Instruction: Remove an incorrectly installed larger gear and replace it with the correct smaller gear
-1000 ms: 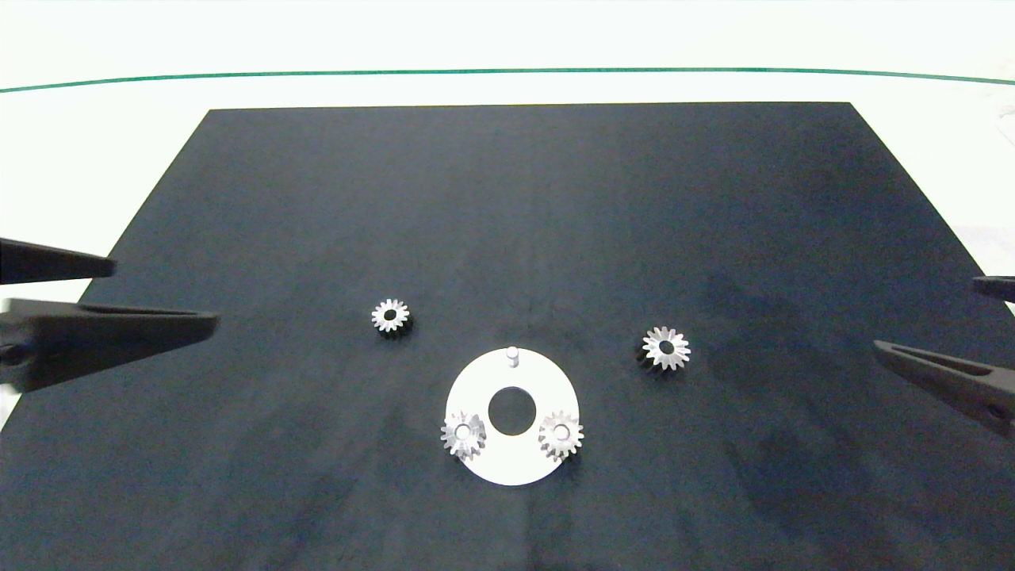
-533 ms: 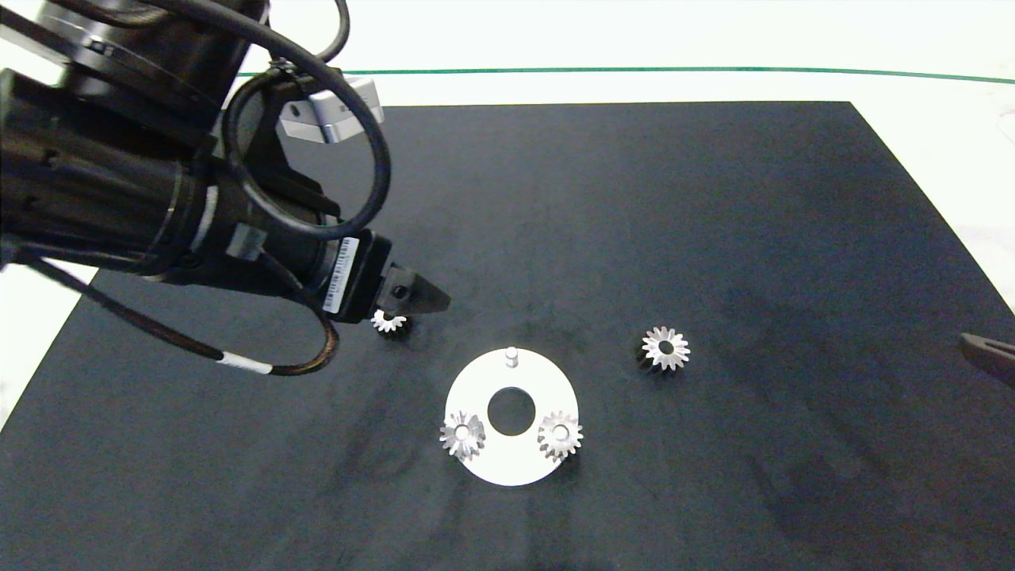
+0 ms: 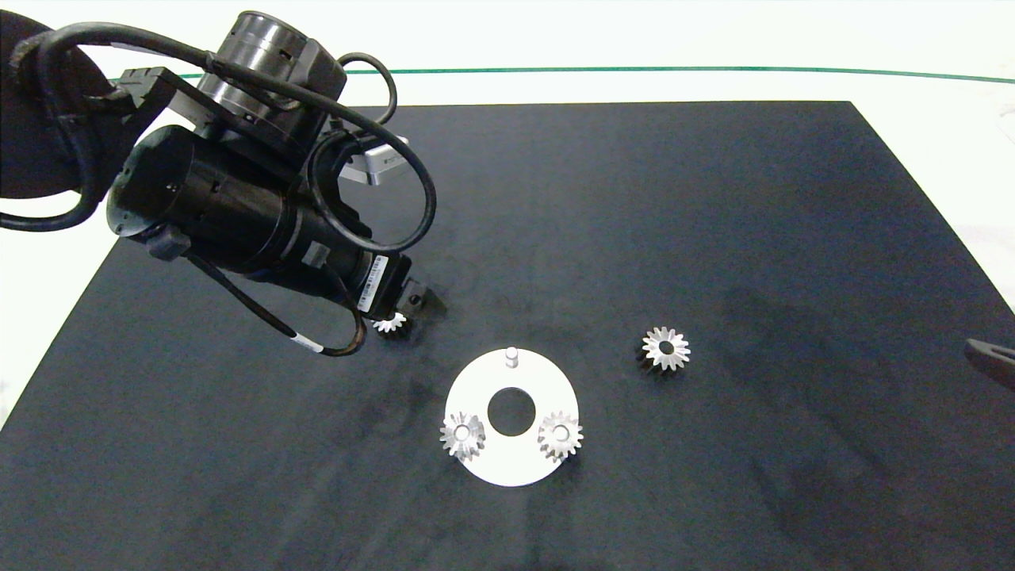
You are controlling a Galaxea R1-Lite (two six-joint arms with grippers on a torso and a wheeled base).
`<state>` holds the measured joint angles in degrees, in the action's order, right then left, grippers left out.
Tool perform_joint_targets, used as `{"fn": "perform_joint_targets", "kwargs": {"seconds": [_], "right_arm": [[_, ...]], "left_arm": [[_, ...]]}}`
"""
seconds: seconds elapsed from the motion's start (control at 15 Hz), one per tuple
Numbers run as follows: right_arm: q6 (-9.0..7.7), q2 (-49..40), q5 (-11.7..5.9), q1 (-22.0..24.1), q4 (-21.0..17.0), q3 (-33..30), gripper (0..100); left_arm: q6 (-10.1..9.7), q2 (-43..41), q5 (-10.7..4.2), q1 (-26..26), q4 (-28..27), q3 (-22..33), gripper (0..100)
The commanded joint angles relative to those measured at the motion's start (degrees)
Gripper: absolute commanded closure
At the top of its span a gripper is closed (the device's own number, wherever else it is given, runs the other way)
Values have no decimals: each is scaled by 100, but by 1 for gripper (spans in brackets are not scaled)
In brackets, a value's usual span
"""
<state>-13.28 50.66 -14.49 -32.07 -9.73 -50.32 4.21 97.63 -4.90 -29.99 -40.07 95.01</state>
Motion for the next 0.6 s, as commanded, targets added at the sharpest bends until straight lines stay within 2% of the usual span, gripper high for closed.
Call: {"fn": "perform_joint_targets", "kwargs": {"seconds": [0.07, 0.2, 0.4, 0.6], "right_arm": [[-8, 22, -1, -9, -3, -4, 0], [-8, 14, -1, -9, -3, -4, 0], [-8, 14, -1, -9, 6, -4, 0], [-8, 14, -1, -18, 6, -4, 0]], "left_arm": [[1, 36, -2, 151, 43, -88, 0], [1, 89, -2, 248, 280, -378, 0], [10, 89, 15, 371, 1467, -1037, 0], [28, 151, 15, 424, 1634, -1187, 0]]}}
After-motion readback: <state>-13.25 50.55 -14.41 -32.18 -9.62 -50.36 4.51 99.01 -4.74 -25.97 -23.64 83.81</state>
